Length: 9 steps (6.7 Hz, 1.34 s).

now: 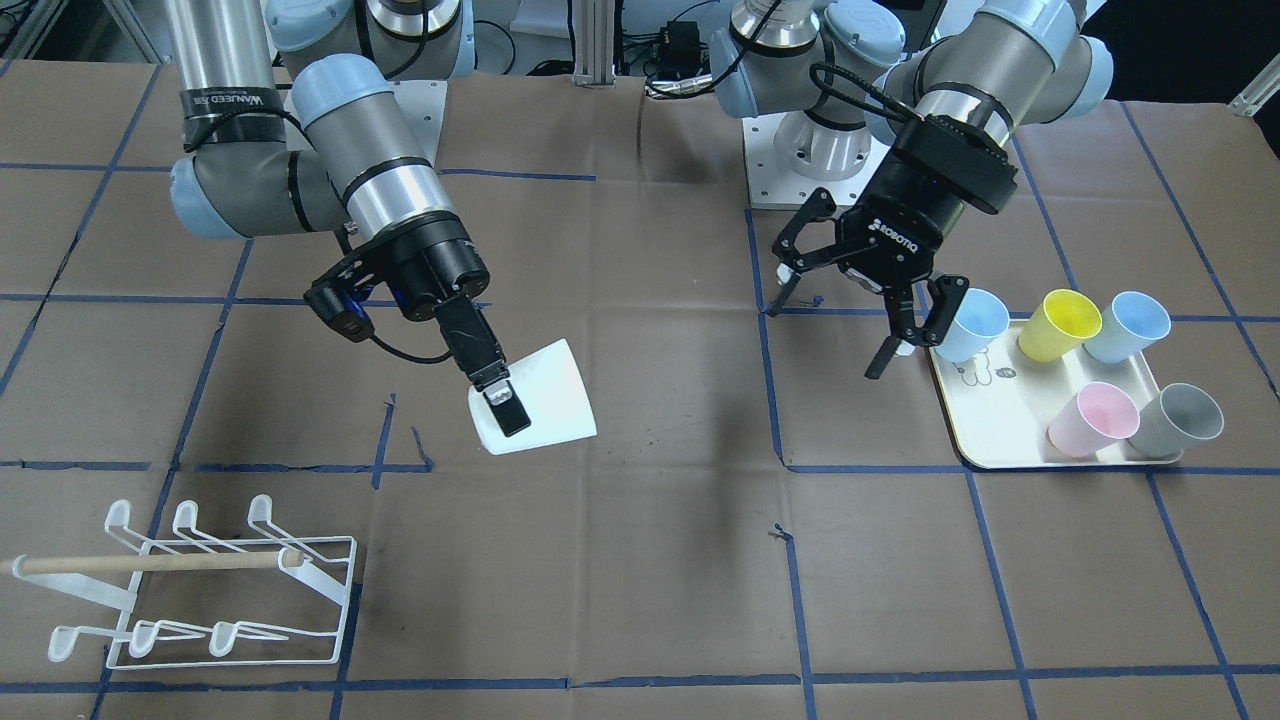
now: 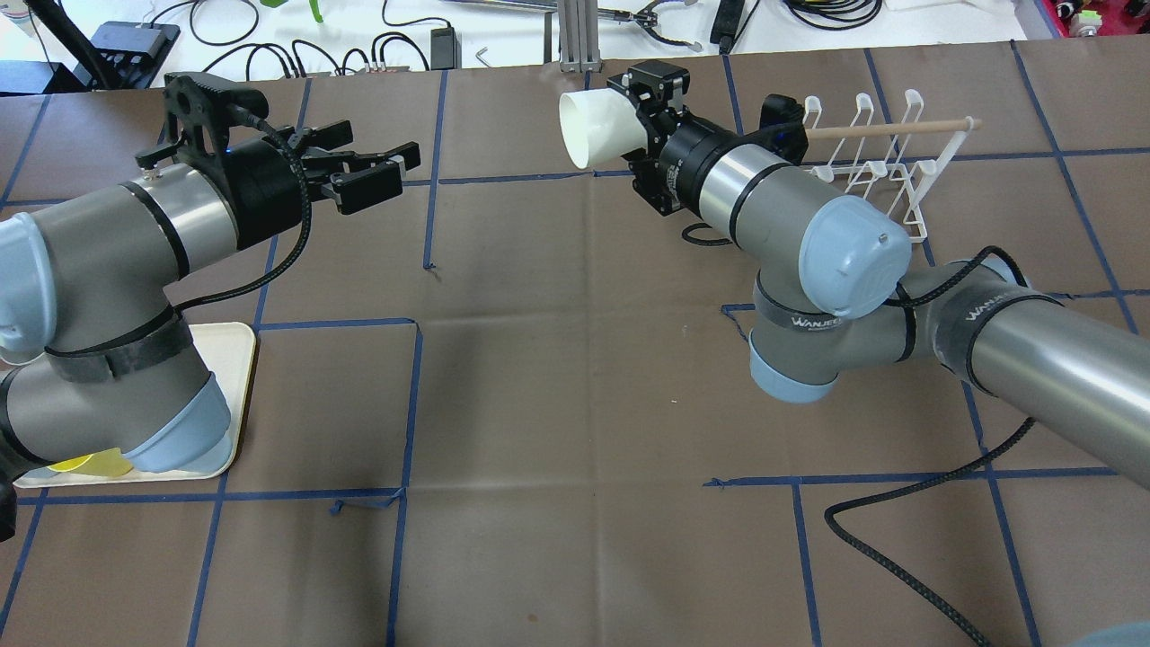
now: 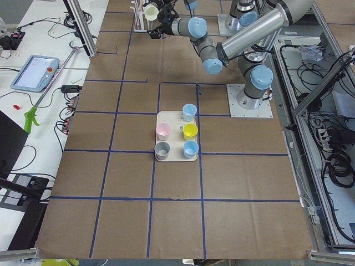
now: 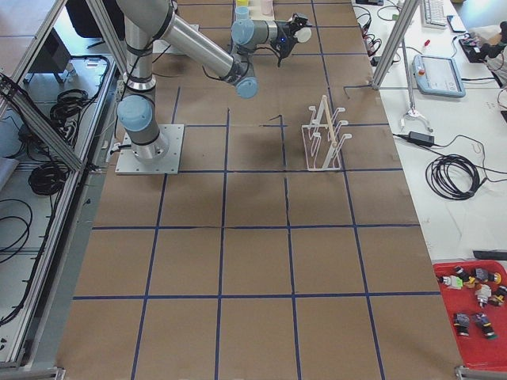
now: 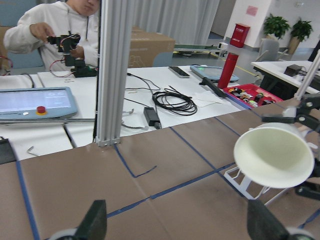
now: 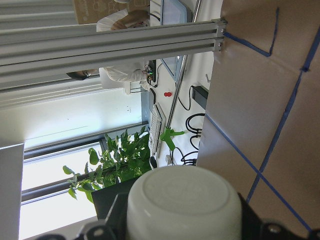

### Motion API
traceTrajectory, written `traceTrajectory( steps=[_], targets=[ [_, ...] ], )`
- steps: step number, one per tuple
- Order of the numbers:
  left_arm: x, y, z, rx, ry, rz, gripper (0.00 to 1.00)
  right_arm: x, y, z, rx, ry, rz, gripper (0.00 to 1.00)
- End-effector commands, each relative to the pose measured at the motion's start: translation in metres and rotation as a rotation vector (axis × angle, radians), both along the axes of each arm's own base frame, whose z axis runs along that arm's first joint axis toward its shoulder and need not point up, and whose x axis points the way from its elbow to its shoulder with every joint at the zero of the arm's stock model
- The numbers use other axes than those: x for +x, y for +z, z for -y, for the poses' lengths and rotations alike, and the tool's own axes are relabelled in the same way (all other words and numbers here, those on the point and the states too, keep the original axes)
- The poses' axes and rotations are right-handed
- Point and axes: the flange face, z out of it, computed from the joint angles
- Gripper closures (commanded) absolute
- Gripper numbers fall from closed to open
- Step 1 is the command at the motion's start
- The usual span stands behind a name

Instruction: Transfer IKEA cup to right arm and place on rack

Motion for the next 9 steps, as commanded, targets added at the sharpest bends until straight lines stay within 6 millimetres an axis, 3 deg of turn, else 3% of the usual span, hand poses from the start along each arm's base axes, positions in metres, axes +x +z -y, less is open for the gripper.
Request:
traceTrajectory(
  steps=[1,2,4,5,7,9],
  targets=[
    [0.025,0.006,0.024,0.108,0.182,0.124,0.0,-0.033,0.0,0.021,-0.133,0.029,-0.245,0.78],
    [0.032,0.024,0.039,0.185,0.26,0.136,0.0,-0.051,0.002,0.038,-0.236,0.064,-0.434,0.78],
    [0.011,0.068,0.062,0.44,0.356,0.248,0.0,-0.081,0.004,0.069,-0.377,0.083,-0.784,0.78],
    [0.0,0.088,0.063,0.604,0.385,0.289,0.0,-0.109,0.003,0.084,-0.428,0.1,-0.965,0.78],
    [-0.003,0.101,0.044,0.87,0.439,0.284,0.0,-0.145,-0.025,0.101,-0.439,0.151,-1.166,0.78],
    [-0.004,0.102,0.017,0.929,0.445,0.331,0.0,-0.168,-0.026,0.114,-0.472,0.175,-1.304,0.78]
  ],
)
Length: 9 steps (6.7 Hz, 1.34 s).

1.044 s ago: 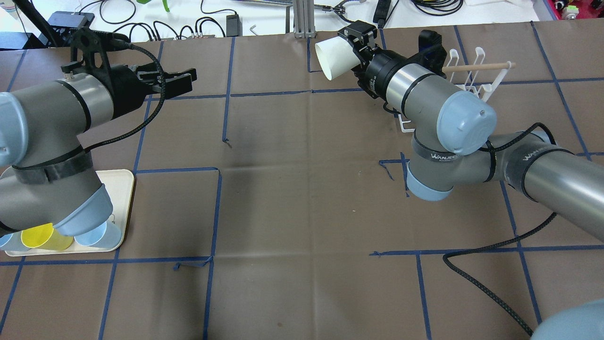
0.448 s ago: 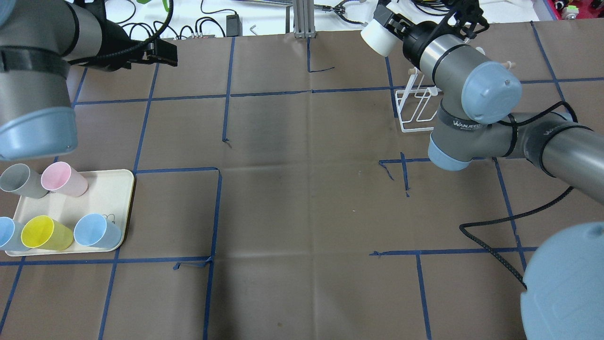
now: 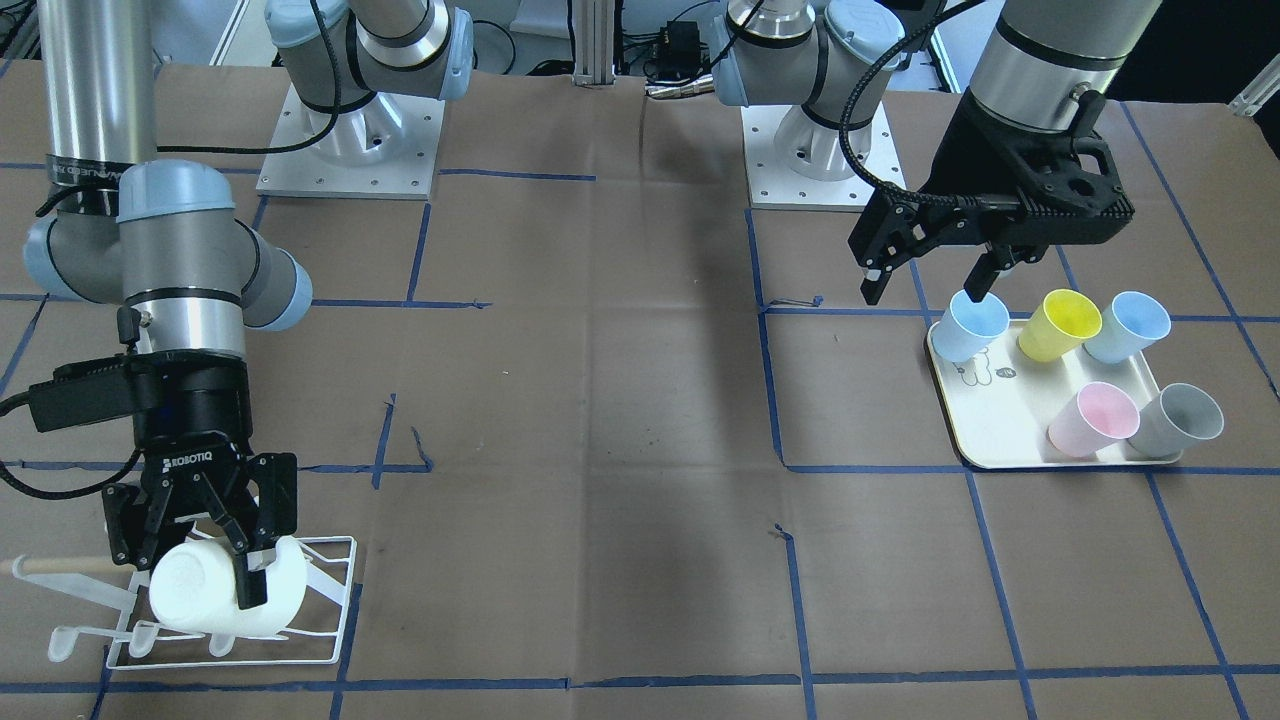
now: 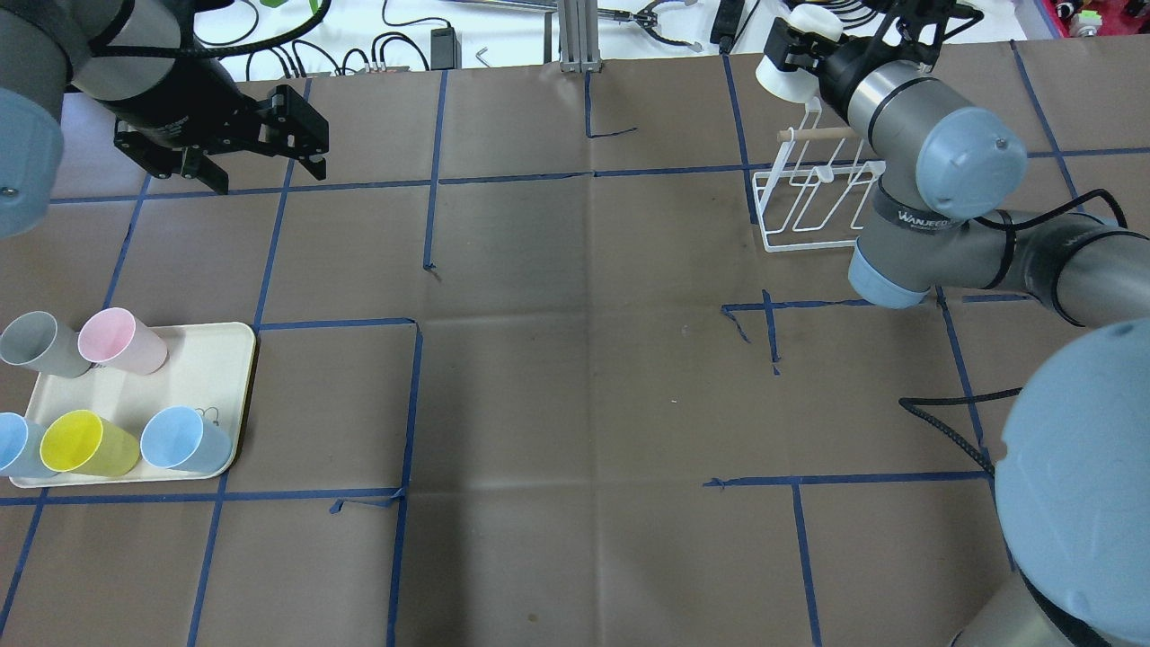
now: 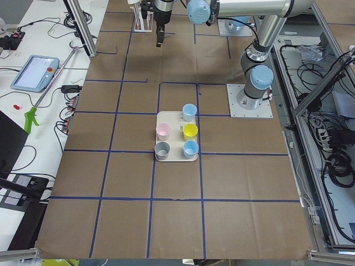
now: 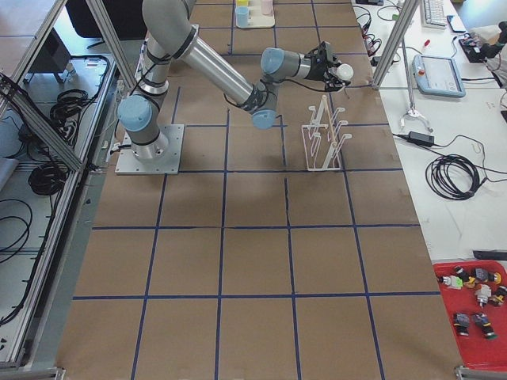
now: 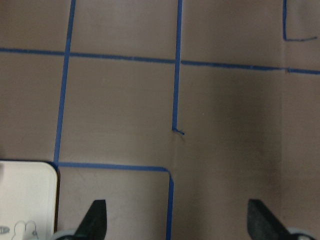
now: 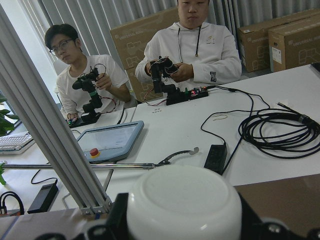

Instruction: Transfer IKEA cup to right arm and place on rack

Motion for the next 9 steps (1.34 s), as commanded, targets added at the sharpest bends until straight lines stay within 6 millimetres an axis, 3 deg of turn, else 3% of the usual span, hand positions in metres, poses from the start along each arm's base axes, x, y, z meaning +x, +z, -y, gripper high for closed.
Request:
traceTrajectory(
  steps=[1,2,3,5,6,7,9],
  targets=[
    [0.005,0.006,-0.035,0.041,-0.024,0.02,0.0,-0.021,-0.011,0.011,-0.007,0.013,-0.119,0.78],
    [0.012,0.0,-0.057,0.06,-0.131,0.081,0.0,-0.03,-0.026,0.017,0.004,0.024,-0.183,0.78],
    [0.038,-0.01,-0.073,0.078,-0.14,0.109,0.0,-0.032,-0.029,0.021,0.003,0.022,-0.199,0.78],
    [0.115,-0.042,-0.115,0.124,-0.185,0.104,0.0,-0.033,-0.037,0.028,0.01,0.02,-0.192,0.78],
    [0.14,-0.066,-0.142,0.139,-0.193,0.094,0.0,-0.032,-0.042,0.028,0.019,0.023,-0.191,0.78],
    [0.155,-0.083,-0.16,0.133,-0.173,0.1,0.0,-0.032,-0.048,0.026,0.016,0.015,-0.194,0.78],
    [0.161,-0.121,-0.163,0.13,-0.167,0.102,0.01,-0.031,-0.062,0.024,0.045,0.007,-0.191,0.71]
  ],
)
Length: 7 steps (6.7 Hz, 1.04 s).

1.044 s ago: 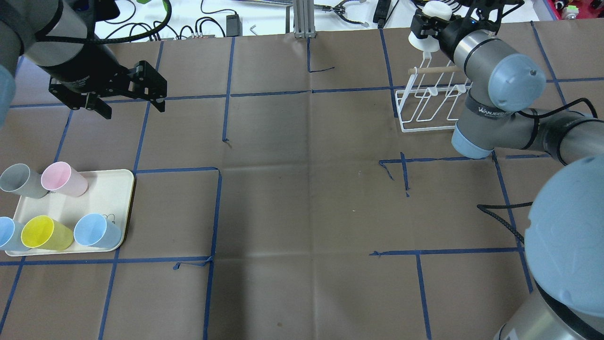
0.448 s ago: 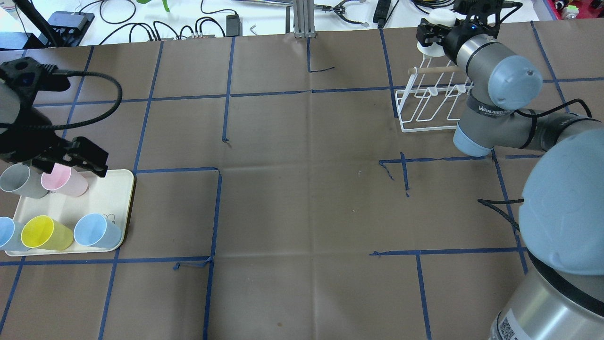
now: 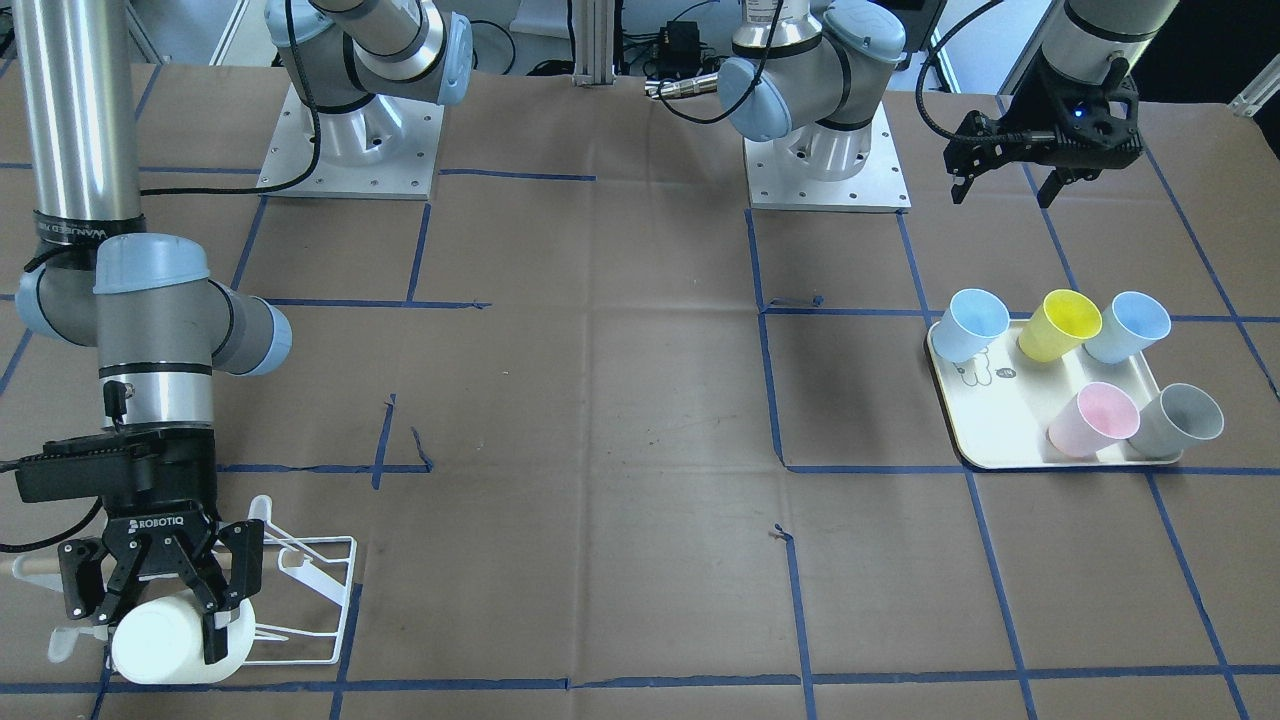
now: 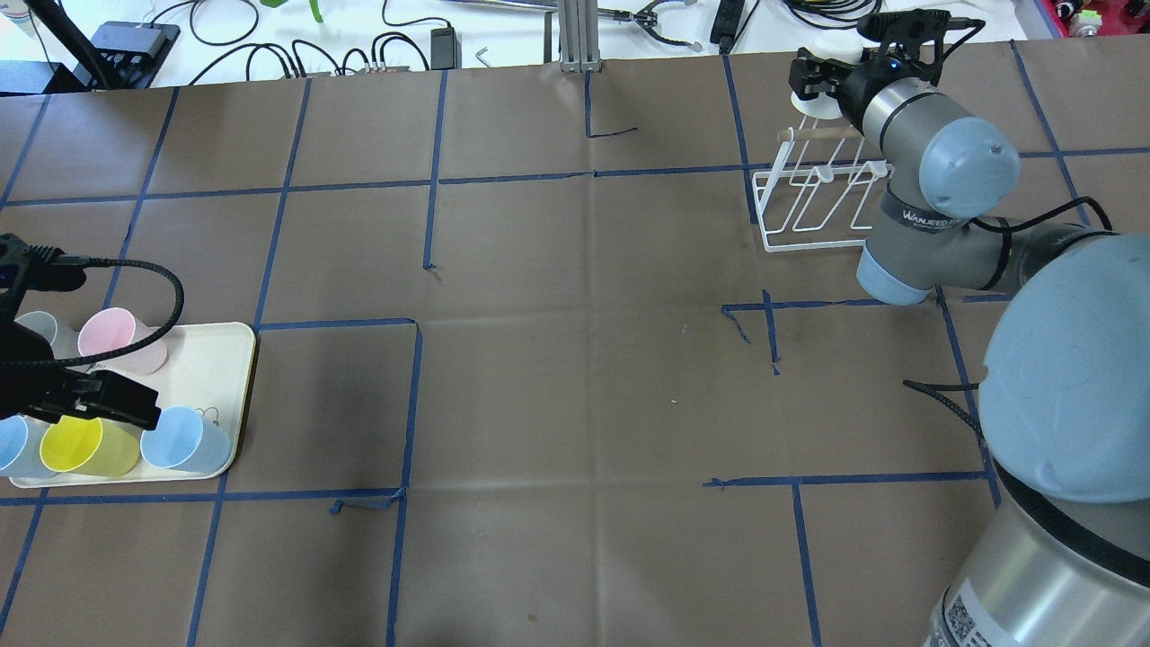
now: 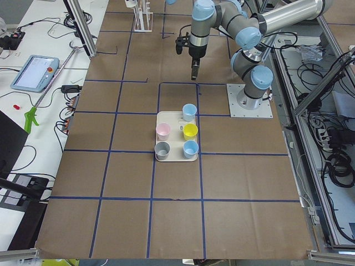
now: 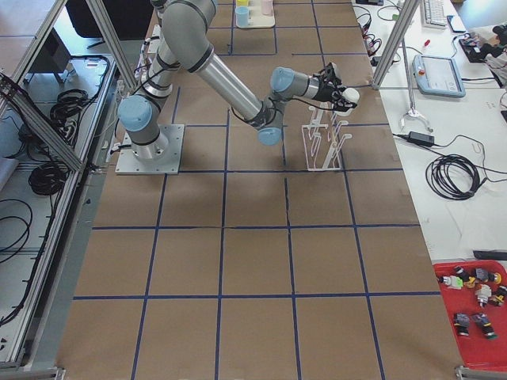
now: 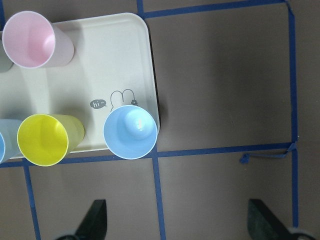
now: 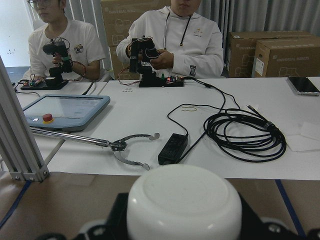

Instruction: Transfer IKEA cup to right arm and place on rack

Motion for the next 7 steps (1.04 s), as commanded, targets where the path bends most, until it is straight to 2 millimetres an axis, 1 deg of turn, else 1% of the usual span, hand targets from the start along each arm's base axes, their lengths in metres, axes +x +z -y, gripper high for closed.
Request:
traceTrajectory(
  steps=[1,2,4,5,6,7],
  targets=[
    [0.005,-0.05,-0.001,-0.019,0.005,-0.008,0.01,0.002,-0.011,-0.002,0.032,-0.005,0.013,0.01],
    [0.005,-0.079,0.001,-0.022,0.005,-0.018,0.01,0.003,-0.016,-0.002,0.052,-0.005,0.014,0.0],
    [0.011,-0.119,0.01,-0.006,0.005,-0.026,0.01,0.009,-0.012,-0.002,0.044,-0.006,0.001,0.0],
    [0.017,-0.137,0.018,0.005,0.005,-0.029,0.01,0.016,-0.006,-0.001,0.032,-0.012,-0.011,0.0],
    [0.018,-0.153,0.019,0.01,0.009,-0.033,0.01,0.023,0.005,-0.002,0.013,-0.005,-0.005,0.0],
    [0.021,-0.163,0.022,0.007,0.009,-0.029,0.01,0.032,0.022,-0.006,-0.014,0.007,-0.006,0.0]
  ],
)
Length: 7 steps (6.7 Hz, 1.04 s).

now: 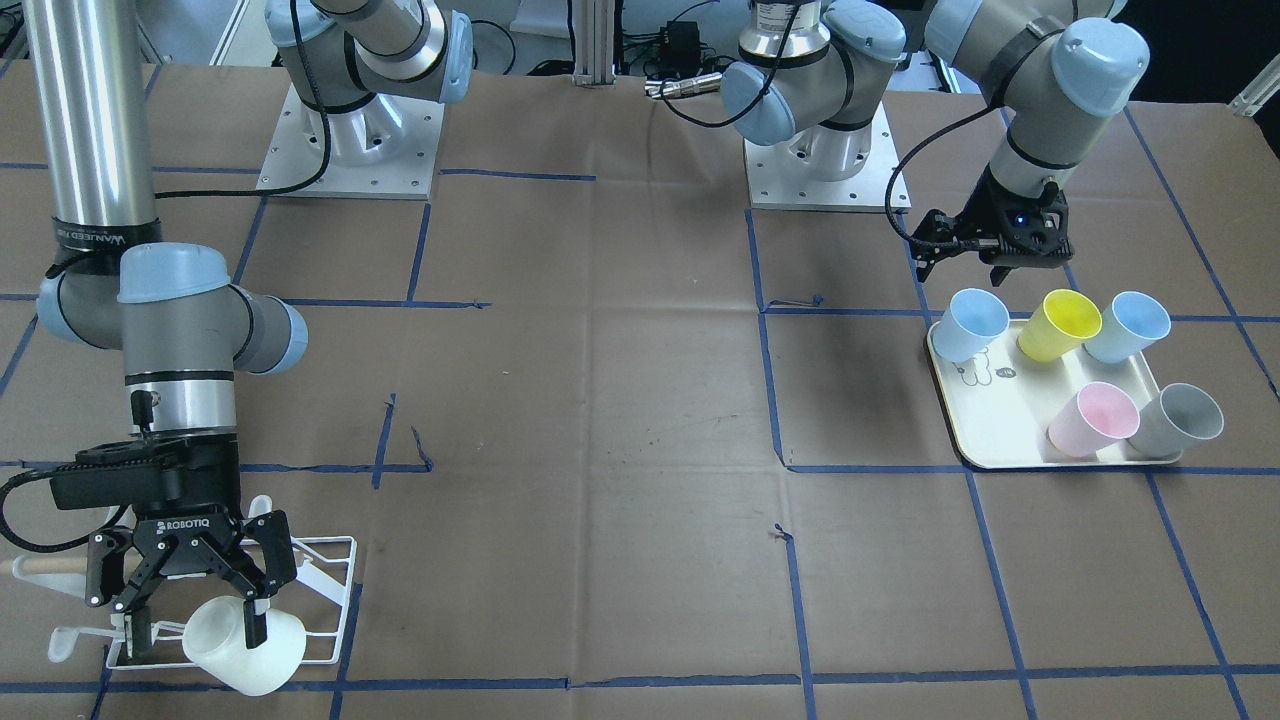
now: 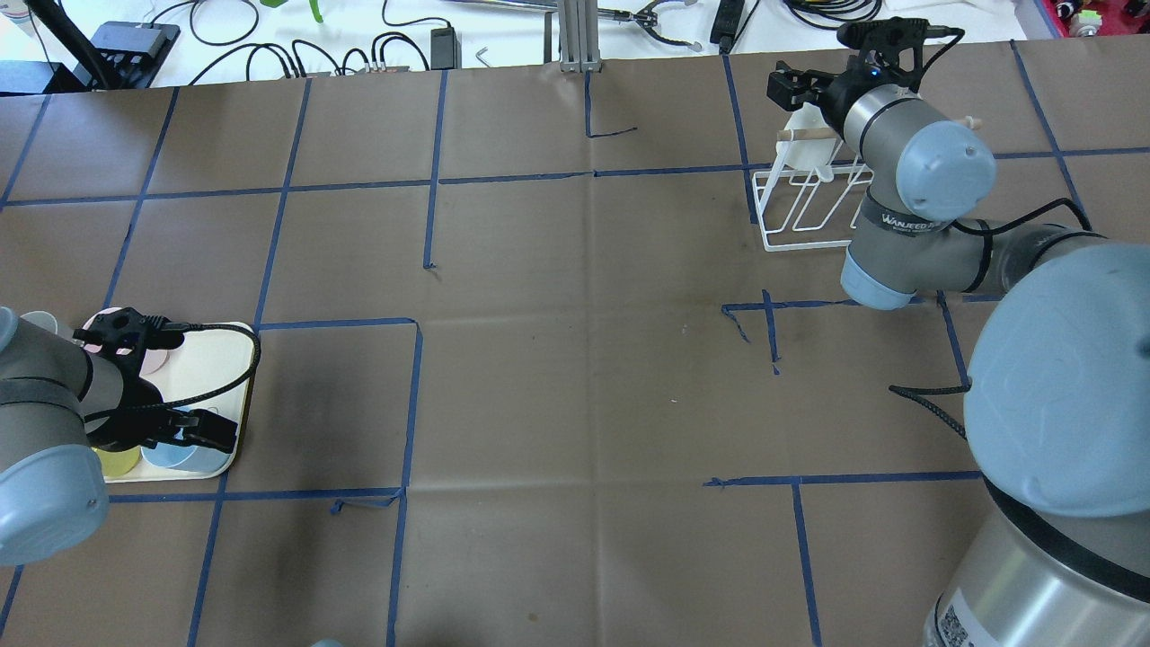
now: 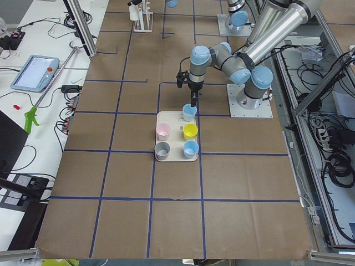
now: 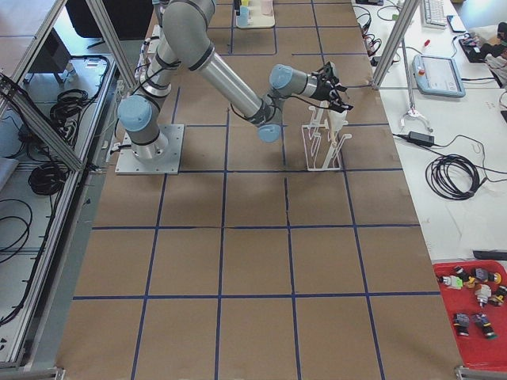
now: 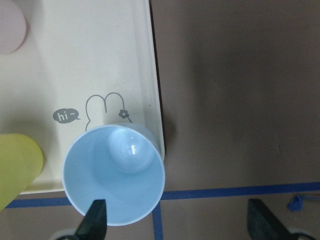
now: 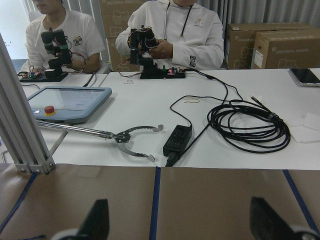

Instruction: Transfer IKEA cup to right arm and place on rack

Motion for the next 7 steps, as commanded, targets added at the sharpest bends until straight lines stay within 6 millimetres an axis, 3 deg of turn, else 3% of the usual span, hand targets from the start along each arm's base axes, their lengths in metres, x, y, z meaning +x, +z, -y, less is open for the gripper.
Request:
traceTrajectory(
  steps=[1,2,3,4,5,6,7],
  targets=[
    [0.004,-0.02,0.005,0.014,0.001,-0.009,0.01,0.011,0.035,-0.009,-0.056,0.013,-0.004,0.0],
    [0.006,-0.027,0.008,0.03,0.002,-0.018,0.01,0.019,0.059,-0.019,-0.065,0.014,0.022,0.0],
    [0.01,-0.029,0.014,0.015,0.006,-0.005,0.12,0.024,0.08,-0.031,-0.03,-0.031,0.154,0.0],
    [0.01,-0.03,0.014,0.02,0.015,-0.005,0.51,0.03,0.109,-0.055,-0.038,-0.06,0.266,0.0],
    [0.01,-0.028,0.014,0.018,0.013,-0.003,0.8,0.039,0.123,-0.079,-0.04,-0.072,0.341,0.0],
    [0.011,-0.025,0.015,0.011,0.012,0.001,0.97,0.046,0.124,-0.1,-0.019,-0.094,0.427,0.0],
    [0.015,-0.016,0.021,-0.007,0.007,0.014,1.0,0.048,0.128,-0.119,-0.012,-0.112,0.478,0.0]
  ],
)
